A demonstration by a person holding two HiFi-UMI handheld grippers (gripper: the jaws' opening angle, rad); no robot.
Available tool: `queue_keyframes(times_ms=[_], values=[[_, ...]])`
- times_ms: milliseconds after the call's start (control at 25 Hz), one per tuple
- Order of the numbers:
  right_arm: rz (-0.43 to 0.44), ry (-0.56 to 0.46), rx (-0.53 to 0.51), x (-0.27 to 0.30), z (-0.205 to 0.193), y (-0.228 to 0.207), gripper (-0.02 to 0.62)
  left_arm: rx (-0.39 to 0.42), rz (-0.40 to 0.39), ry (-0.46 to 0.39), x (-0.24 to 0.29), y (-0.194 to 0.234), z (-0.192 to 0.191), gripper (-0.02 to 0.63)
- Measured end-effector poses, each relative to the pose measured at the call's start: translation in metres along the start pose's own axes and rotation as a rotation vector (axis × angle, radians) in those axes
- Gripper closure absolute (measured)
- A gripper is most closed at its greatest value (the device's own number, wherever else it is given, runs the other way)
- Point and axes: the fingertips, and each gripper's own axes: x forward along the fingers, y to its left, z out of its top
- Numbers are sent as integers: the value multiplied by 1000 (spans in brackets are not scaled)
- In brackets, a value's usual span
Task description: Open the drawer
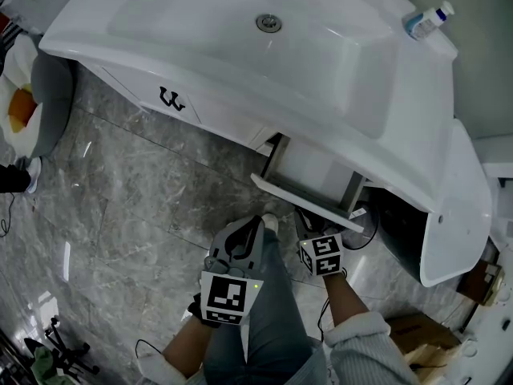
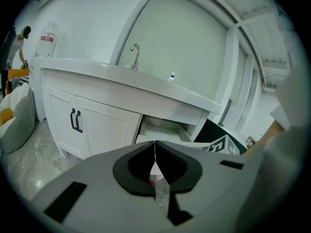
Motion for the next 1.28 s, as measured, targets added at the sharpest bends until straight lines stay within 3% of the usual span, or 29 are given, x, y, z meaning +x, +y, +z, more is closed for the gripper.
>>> queue_keyframes(times_ms=[240,520,760,1000,1280], values=[[-20,-13,13,3,-1,-1,532,10,6,2,-2,1,0,589],[-75,-18,139,-2,-7,-3,528,12,9,-7,-4,1,6,589],[-64,-30,186,-24,-1,10,530,25,4,-34,-5,-4,30,589],[-43,-79,262,-57,35,27,531,39,5,-62,-15,-13,61,589],[-20,-205,304,-111,117,28,541,76,22,-98,-31,-29,104,589]])
